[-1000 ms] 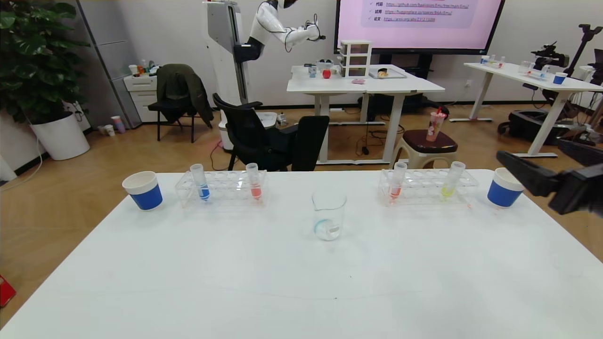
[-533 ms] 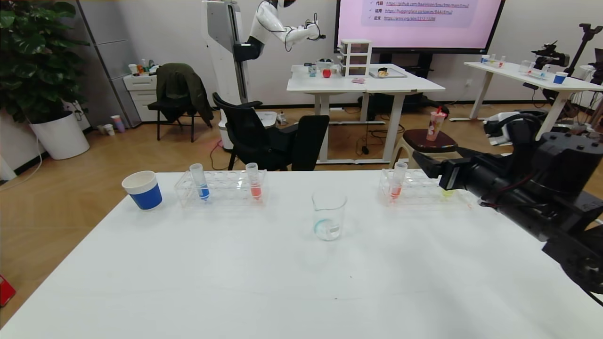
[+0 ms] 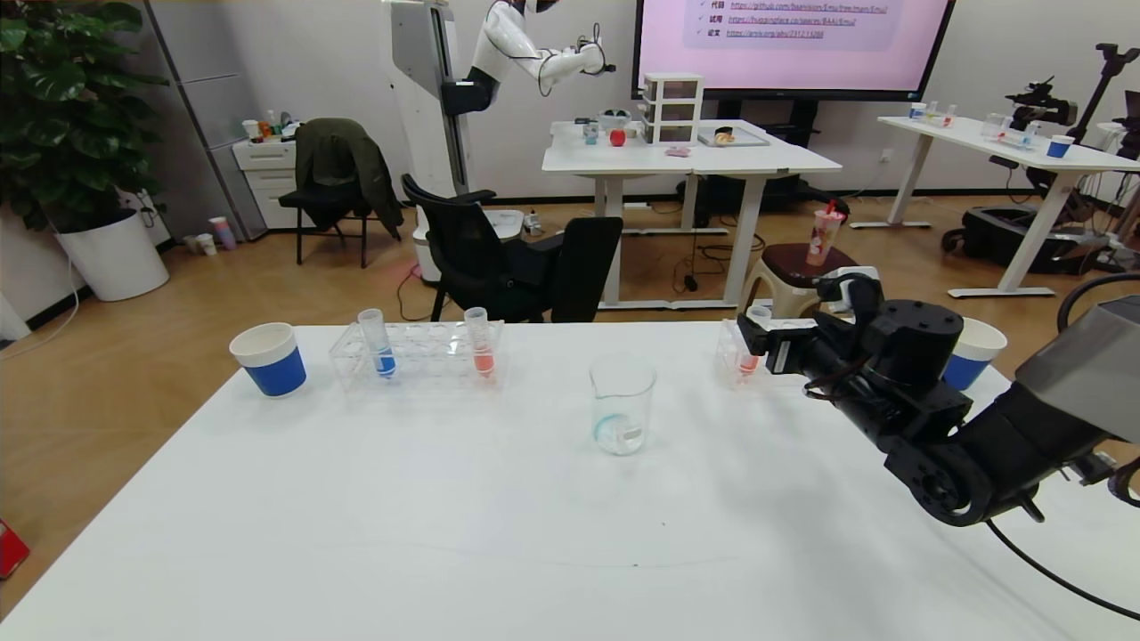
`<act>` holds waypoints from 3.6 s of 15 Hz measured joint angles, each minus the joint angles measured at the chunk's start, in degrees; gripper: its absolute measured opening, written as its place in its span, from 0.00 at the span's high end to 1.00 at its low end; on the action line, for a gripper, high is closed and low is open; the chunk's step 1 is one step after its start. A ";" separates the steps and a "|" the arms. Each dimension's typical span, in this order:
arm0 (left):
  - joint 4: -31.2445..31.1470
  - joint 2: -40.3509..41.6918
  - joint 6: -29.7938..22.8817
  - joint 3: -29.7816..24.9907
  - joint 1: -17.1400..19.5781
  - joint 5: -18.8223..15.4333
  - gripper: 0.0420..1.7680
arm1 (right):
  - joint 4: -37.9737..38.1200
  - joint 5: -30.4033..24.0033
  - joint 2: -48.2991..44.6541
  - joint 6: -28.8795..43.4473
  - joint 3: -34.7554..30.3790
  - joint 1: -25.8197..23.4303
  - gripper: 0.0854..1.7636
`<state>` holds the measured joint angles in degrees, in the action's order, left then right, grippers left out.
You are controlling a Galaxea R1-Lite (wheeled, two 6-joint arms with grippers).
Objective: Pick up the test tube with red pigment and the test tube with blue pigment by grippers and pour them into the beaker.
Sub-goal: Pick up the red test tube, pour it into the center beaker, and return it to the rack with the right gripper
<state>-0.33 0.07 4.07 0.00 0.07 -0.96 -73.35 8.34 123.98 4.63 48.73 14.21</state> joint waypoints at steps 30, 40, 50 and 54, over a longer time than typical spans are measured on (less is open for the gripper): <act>-0.02 0.00 0.00 0.00 0.00 0.00 0.01 | 4.45 1.66 2.76 -0.94 13.46 0.30 0.74; -0.02 0.00 -0.02 0.00 0.00 0.00 0.01 | 6.92 -18.99 -3.63 -15.41 15.38 4.14 0.74; 0.00 0.00 0.00 0.00 0.00 0.02 0.01 | -2.72 -46.76 1.71 -45.14 14.34 7.36 0.74; -0.02 0.00 -0.02 0.00 0.00 0.00 0.01 | -2.76 -50.83 3.12 -54.52 15.13 7.25 0.74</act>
<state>-0.35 0.07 4.05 0.00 0.07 -0.96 -76.11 -42.50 127.10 -49.88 63.85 21.47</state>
